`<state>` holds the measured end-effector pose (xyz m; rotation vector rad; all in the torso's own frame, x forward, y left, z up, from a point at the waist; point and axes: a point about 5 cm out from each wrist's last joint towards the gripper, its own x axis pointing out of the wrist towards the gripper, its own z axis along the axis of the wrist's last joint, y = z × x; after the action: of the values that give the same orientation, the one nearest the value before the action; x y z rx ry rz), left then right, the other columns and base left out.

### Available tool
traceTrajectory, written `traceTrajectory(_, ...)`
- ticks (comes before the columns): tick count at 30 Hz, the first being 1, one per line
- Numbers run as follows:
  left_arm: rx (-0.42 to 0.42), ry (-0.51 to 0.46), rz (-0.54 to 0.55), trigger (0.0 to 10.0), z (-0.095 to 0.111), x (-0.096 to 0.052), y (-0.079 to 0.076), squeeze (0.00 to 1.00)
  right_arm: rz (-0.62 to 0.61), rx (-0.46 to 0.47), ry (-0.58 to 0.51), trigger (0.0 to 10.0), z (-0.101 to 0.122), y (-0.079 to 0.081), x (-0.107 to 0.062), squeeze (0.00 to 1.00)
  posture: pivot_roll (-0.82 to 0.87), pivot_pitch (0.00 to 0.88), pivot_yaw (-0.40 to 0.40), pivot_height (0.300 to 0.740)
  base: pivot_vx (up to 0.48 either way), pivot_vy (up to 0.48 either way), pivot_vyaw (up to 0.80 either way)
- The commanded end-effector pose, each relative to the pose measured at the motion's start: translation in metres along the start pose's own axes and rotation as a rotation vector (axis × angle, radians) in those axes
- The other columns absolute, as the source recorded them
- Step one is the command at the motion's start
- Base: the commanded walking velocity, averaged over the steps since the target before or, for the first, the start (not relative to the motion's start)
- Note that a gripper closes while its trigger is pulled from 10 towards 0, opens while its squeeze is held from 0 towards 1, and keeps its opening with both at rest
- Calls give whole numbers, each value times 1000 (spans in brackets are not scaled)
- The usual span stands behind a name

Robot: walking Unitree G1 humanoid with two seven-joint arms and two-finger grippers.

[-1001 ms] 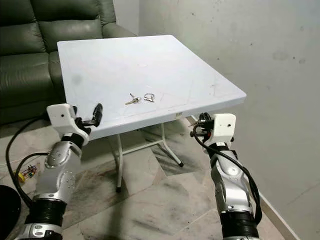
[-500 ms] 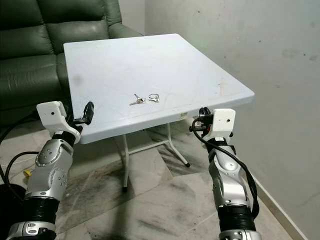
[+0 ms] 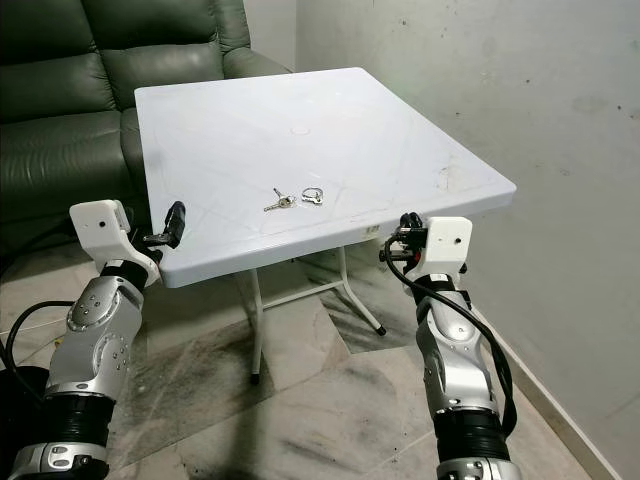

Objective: Hang keys on a hook

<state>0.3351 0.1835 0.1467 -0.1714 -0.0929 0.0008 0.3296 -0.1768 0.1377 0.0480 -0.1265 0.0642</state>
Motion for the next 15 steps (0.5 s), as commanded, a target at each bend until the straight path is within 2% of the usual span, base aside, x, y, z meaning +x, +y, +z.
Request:
traceTrajectory(1,3,-7,-21,10000,5,3,-4,0,-8,2,-16,10000,3,-2,0,0,50,0,-18,740,0,0,-638)
traceTrajectory(3,-12,3,-29,10000,3,3,-6,0,-6,1,-15,10000,2,-1,-1,0,45,0,-19,740,0,148,-644)
traceTrajectory(9,-12,12,-33,10000,2,3,-7,0,0,3,-11,10000,1,1,-3,0,43,0,-19,740,0,436,-644)
traceTrajectory(15,-14,27,-29,10000,0,4,-9,0,5,3,-4,10000,0,2,-5,0,43,0,-19,740,0,0,-641)
